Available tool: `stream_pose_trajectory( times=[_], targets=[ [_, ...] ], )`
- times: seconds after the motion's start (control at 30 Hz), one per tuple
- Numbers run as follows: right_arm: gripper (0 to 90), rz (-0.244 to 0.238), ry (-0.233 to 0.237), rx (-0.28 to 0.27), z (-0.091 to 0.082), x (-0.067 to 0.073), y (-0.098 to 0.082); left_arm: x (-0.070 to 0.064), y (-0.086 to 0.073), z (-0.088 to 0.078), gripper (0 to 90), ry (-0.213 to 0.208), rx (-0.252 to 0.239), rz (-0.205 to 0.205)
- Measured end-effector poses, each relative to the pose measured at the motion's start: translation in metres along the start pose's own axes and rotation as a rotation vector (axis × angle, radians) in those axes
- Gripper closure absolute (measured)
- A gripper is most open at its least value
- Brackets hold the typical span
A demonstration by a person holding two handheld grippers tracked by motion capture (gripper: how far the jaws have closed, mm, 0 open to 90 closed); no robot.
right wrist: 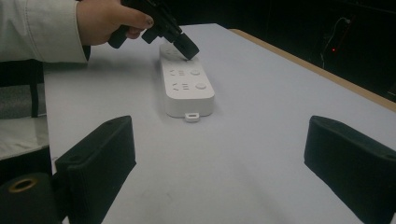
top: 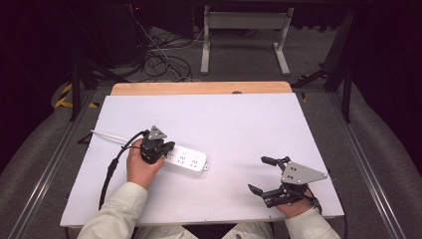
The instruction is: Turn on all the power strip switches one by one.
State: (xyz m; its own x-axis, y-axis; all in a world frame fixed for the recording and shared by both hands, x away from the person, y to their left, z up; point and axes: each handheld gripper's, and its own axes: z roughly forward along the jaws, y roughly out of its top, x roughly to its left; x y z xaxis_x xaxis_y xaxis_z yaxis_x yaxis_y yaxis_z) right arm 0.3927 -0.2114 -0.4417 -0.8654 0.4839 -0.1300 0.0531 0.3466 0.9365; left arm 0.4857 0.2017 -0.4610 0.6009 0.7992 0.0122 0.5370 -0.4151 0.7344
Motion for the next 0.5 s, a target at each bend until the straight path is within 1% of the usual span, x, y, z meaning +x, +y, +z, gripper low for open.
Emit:
stream_pose_trajectory(
  times=[0.1,0.2,0.23,0.3,0.43,0.47,0.5],
  targets=[
    [9.2,0.001,-0.001,-0.001,-0.0003,-0.0001,0.0000,0.0006,-0.0008,0.0009,89.9,-0.010,-0.010,-0.012],
    [9.2,-0.002,-0.001,-0.001,0.0000,-0.0005,0.0000,0.0000,-0.0009,0.0016,89.9,-0.012,-0.016,-0.009],
    [9.2,0.001,0.000,0.002,0.0000,-0.0002,0.0000,-0.0006,-0.0006,0.0022,89.9,-0.018,-0.022,0.002],
    [9.2,0.001,0.001,0.000,-0.0001,0.0001,0.0001,-0.0011,-0.0006,0.0025,89.9,-0.025,-0.021,0.002],
    [9.2,0.003,0.002,0.000,-0.0002,0.0000,0.0002,-0.0009,-0.0008,0.0028,89.9,-0.019,-0.023,0.009],
    [9.2,0.003,0.002,0.000,-0.0002,0.0000,0.0002,-0.0004,-0.0009,0.0025,89.9,-0.009,-0.024,0.013],
    [9.2,0.003,0.000,-0.001,-0.0002,0.0001,0.0002,-0.0001,-0.0012,0.0028,89.9,-0.016,-0.025,0.010]
  ],
)
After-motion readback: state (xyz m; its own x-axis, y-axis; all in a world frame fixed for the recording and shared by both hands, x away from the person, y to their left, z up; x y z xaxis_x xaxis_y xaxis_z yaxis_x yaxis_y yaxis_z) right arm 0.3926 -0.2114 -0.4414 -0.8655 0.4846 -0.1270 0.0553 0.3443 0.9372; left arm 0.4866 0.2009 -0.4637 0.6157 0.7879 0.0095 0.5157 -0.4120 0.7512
